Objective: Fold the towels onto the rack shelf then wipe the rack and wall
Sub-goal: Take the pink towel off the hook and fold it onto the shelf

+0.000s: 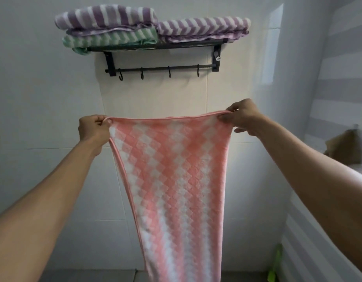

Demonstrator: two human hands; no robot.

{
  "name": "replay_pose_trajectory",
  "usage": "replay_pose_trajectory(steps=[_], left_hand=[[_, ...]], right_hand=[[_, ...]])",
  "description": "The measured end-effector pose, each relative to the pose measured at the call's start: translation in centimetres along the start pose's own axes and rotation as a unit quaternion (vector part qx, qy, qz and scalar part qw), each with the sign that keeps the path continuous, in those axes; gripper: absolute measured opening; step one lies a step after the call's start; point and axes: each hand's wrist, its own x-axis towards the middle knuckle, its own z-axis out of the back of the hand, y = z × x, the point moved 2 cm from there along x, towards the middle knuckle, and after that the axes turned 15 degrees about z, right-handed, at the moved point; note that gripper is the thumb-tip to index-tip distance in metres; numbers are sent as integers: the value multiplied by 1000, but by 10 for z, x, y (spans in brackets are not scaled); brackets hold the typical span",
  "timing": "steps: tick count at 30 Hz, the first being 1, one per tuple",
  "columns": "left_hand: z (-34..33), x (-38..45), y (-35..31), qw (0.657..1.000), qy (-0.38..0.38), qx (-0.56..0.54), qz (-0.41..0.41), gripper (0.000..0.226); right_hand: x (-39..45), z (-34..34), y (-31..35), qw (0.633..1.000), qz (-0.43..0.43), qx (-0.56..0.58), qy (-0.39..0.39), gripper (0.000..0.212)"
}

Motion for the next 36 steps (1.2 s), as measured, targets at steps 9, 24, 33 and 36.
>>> replay_pose_trajectory(steps=[9,24,33,36], left_hand=[[-11,-37,41,986,126,-64,94,26],[-13,-26,111,980,7,-19,199,16],[-14,-38,89,965,136,-1,226,18],[-6,-41,90,954,171,17,245,14]], right_hand=[[-6,-6,1,979,-26,199,-18,24],[-29,-30,-51,966,-100,235,-46,26],[-76,-60,-71,955,-123,234,137,66],[-79,-69,-72,965,-130,206,99,42]])
